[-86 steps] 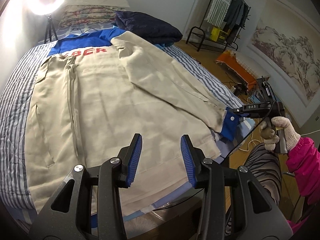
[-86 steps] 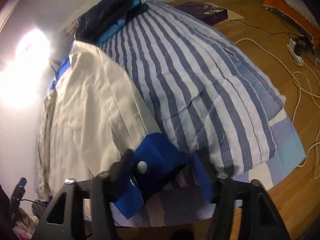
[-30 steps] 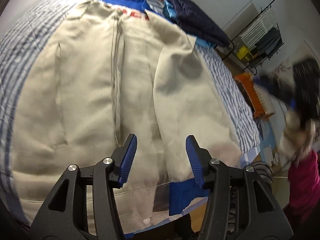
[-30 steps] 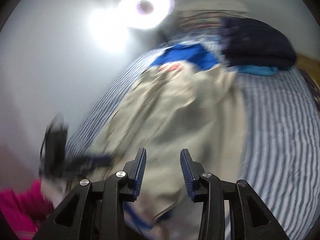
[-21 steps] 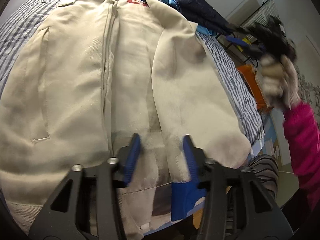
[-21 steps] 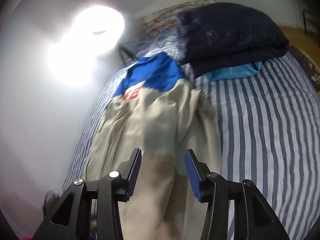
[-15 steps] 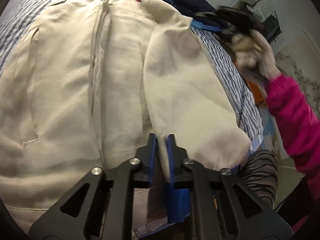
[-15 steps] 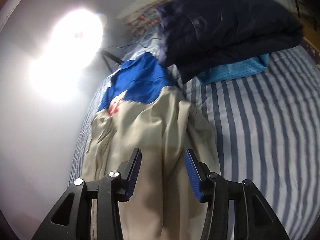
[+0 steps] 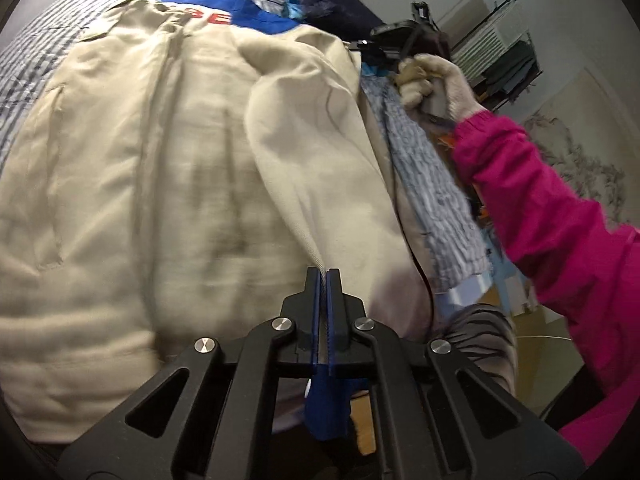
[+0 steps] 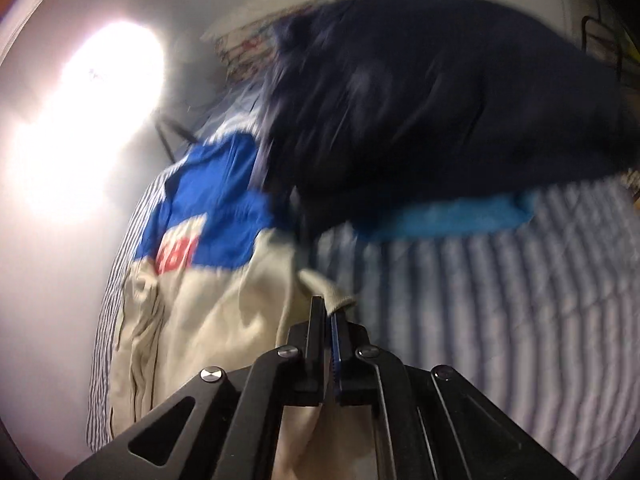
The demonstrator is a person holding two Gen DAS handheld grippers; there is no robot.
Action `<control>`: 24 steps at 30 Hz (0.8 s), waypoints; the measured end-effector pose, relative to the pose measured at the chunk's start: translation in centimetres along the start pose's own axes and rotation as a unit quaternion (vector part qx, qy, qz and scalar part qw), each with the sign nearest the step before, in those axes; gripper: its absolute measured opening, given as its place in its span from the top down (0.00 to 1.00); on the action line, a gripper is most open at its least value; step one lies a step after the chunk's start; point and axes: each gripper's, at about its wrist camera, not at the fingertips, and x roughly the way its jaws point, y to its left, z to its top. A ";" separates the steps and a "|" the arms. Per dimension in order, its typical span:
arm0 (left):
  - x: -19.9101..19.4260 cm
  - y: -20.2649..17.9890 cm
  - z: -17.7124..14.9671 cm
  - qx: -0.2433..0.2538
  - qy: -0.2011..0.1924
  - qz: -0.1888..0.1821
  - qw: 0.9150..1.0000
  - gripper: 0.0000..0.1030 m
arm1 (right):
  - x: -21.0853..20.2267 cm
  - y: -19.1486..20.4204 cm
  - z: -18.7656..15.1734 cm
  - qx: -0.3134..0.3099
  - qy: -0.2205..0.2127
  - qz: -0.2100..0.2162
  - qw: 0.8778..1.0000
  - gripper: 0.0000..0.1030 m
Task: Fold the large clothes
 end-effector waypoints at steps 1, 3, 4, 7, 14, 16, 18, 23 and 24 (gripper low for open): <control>0.7 -0.4 -0.2 0.008 0.006 0.003 1.000 1.00 | 0.1 -0.4 0.6 0.001 -0.005 -0.008 1.000 1.00; 2.4 -0.2 -0.6 0.011 0.026 0.011 1.000 1.00 | 1.5 -1.0 1.2 0.005 0.000 -0.024 1.000 1.00; 3.2 0.4 -0.9 0.001 0.038 0.011 0.999 1.00 | 2.3 -0.9 1.2 0.002 0.005 -0.036 0.999 1.00; 3.8 1.5 -1.2 -0.021 0.050 0.012 0.998 1.00 | 5.0 -0.4 0.1 -0.027 0.027 -0.086 0.996 1.00; 1.8 1.3 -1.0 -0.014 0.034 0.006 0.999 0.86 | 0.3 -2.6 -1.2 0.029 0.020 -0.027 0.999 0.72; 1.5 1.4 -1.3 -0.019 0.030 0.005 0.999 0.77 | -2.8 -2.6 -2.4 0.030 0.013 0.005 0.999 0.68; 1.5 1.9 -1.4 -0.026 0.028 0.000 0.999 0.71 | -6.3 -2.3 -4.4 0.021 0.014 0.036 0.999 0.67; 0.5 2.7 -1.5 -0.048 0.015 -0.014 0.999 0.69 | -15.5 -0.9 -11.6 -0.016 0.013 0.076 0.997 0.66; 0.3 2.9 -1.5 -0.054 0.013 -0.020 0.998 0.68 | -17.0 -0.5 -13.2 -0.015 0.011 0.087 0.996 0.65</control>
